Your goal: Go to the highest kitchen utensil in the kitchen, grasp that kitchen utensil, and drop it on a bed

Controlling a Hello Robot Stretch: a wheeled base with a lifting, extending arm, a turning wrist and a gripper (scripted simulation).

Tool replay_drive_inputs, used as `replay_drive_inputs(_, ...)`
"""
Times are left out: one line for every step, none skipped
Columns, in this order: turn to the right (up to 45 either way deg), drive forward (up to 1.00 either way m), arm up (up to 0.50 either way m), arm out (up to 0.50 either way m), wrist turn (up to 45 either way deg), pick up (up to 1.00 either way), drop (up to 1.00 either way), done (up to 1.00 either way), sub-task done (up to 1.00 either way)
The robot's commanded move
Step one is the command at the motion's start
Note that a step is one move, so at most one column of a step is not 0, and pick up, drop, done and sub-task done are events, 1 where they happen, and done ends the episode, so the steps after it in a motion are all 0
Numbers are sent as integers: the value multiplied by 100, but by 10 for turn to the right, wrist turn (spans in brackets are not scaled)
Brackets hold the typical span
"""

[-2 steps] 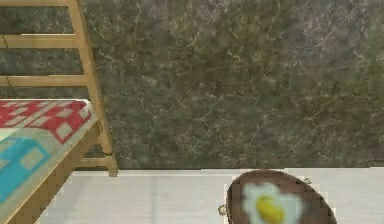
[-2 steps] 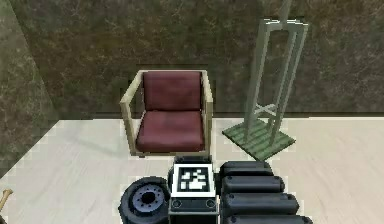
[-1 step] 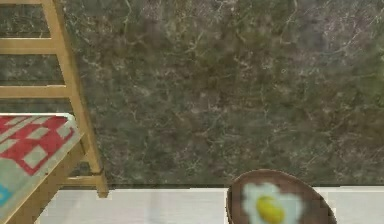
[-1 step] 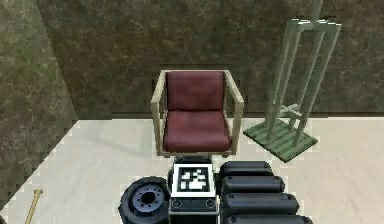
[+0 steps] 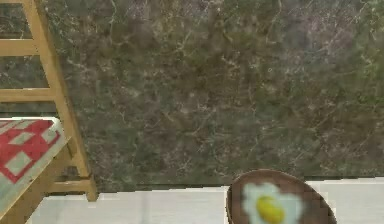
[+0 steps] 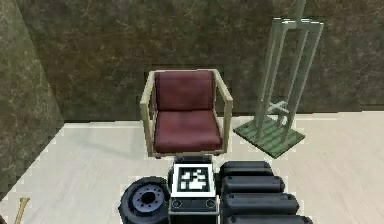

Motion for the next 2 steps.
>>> replay_drive_inputs(-450,0,0,0,0,0,0,0,0)
replay_drive_inputs(-240,0,0,0,0,0,0,0,0)
